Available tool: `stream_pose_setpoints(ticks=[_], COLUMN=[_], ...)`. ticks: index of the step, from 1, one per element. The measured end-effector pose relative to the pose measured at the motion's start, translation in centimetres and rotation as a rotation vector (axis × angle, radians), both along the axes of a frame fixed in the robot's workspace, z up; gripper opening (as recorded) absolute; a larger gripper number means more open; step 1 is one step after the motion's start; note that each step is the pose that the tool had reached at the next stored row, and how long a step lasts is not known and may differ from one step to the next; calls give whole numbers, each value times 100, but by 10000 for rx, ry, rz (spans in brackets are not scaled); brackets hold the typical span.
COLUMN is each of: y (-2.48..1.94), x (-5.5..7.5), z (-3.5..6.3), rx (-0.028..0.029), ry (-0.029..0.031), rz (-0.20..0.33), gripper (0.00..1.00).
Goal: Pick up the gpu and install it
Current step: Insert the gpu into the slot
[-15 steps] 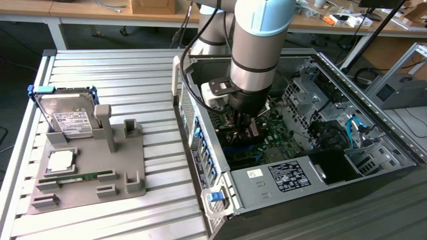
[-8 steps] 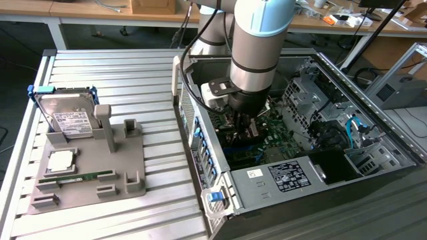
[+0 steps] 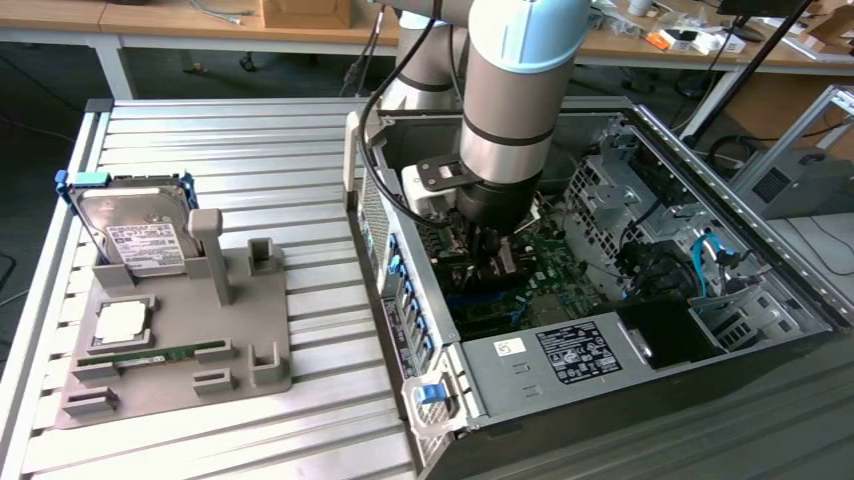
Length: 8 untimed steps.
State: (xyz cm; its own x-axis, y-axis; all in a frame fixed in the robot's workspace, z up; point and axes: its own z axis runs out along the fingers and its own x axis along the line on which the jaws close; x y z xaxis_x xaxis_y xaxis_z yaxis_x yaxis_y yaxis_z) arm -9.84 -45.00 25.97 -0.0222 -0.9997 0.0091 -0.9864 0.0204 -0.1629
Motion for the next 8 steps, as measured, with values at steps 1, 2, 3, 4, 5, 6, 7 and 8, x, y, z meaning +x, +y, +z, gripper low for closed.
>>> stream_pose_setpoints(ticks=[1,2,3,4,5,6,7,8], y=[0,0,0,0,0,-1,-1,-1], x=[0,0,0,0,0,0,0,0], z=[0,0,0,-1,-1,-1,-1,-2], rx=[-1,0,0,0,0,-1,-1,0], ry=[1,0,0,0,0,1,1,0], rz=[-3,-4,-5,-4,-4,-5,-12,-18], gripper=[27,27,27,27,27,27,27,27])
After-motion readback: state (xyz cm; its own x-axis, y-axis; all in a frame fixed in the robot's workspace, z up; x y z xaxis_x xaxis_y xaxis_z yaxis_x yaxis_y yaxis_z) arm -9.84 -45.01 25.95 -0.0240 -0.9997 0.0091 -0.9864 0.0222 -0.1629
